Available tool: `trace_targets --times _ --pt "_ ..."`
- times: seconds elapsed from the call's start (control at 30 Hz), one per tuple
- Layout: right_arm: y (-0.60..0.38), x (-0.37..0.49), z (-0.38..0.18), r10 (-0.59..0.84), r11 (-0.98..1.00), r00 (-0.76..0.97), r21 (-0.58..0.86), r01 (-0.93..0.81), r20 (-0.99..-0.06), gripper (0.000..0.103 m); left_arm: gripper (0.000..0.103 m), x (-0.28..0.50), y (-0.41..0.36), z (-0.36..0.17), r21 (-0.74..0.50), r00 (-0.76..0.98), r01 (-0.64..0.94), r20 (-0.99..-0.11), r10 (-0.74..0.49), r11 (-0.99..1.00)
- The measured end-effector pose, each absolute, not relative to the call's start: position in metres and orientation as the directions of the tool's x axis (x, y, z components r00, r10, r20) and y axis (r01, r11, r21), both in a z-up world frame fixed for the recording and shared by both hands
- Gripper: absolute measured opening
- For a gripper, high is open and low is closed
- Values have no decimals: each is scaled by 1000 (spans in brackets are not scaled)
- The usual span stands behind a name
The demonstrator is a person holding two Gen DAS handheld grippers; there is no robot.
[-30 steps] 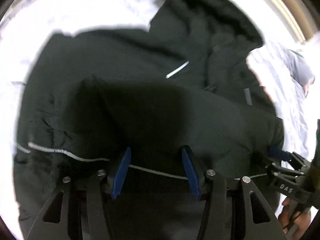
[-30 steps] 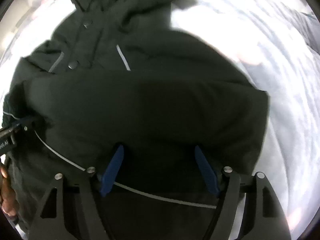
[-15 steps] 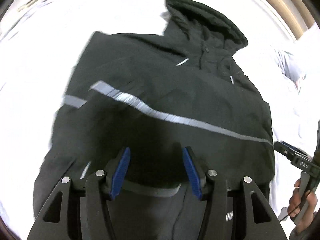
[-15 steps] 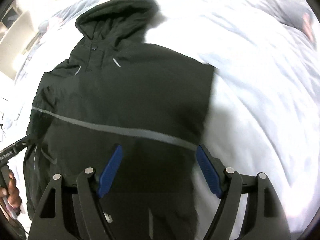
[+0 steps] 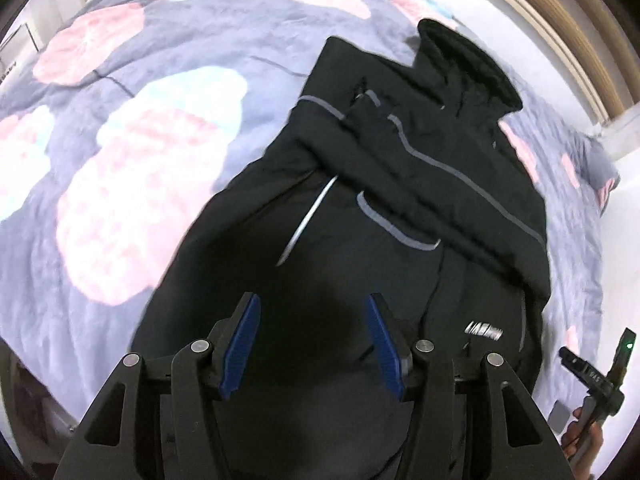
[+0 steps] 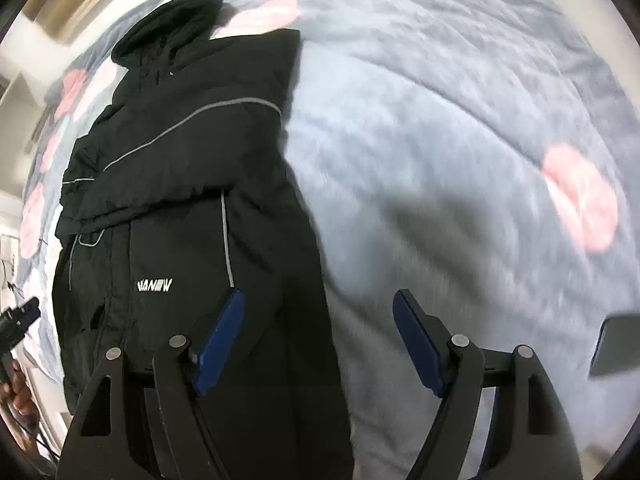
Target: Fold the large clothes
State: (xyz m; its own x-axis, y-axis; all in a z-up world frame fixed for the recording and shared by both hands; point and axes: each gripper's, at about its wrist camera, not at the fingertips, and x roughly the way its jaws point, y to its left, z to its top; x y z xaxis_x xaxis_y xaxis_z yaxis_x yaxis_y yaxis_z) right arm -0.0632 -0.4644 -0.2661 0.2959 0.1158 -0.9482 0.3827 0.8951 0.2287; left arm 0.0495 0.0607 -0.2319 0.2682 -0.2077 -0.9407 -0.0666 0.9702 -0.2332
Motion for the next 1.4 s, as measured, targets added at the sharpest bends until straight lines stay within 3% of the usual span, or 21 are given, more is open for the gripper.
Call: trace_targets --times 0.23,0.77,1.07,1.4 --pt "-441 -101 -283 126 843 291 257 473 -948 80 57 41 97 -236 -165 233 -17 -960 -157 986" --pt "-388 -133 -262 96 785 285 248 568 -954 80 57 40 153 -254 -197 172 52 -964 -203 979" --pt "-339 -64 -217 103 839 351 271 472 -931 80 57 75 144 -210 -213 269 170 -929 -253 962" --pt "-338 59 -148 88 905 445 258 338 -891 80 57 175 69 -134 -231 388 313 -854 -346 921"
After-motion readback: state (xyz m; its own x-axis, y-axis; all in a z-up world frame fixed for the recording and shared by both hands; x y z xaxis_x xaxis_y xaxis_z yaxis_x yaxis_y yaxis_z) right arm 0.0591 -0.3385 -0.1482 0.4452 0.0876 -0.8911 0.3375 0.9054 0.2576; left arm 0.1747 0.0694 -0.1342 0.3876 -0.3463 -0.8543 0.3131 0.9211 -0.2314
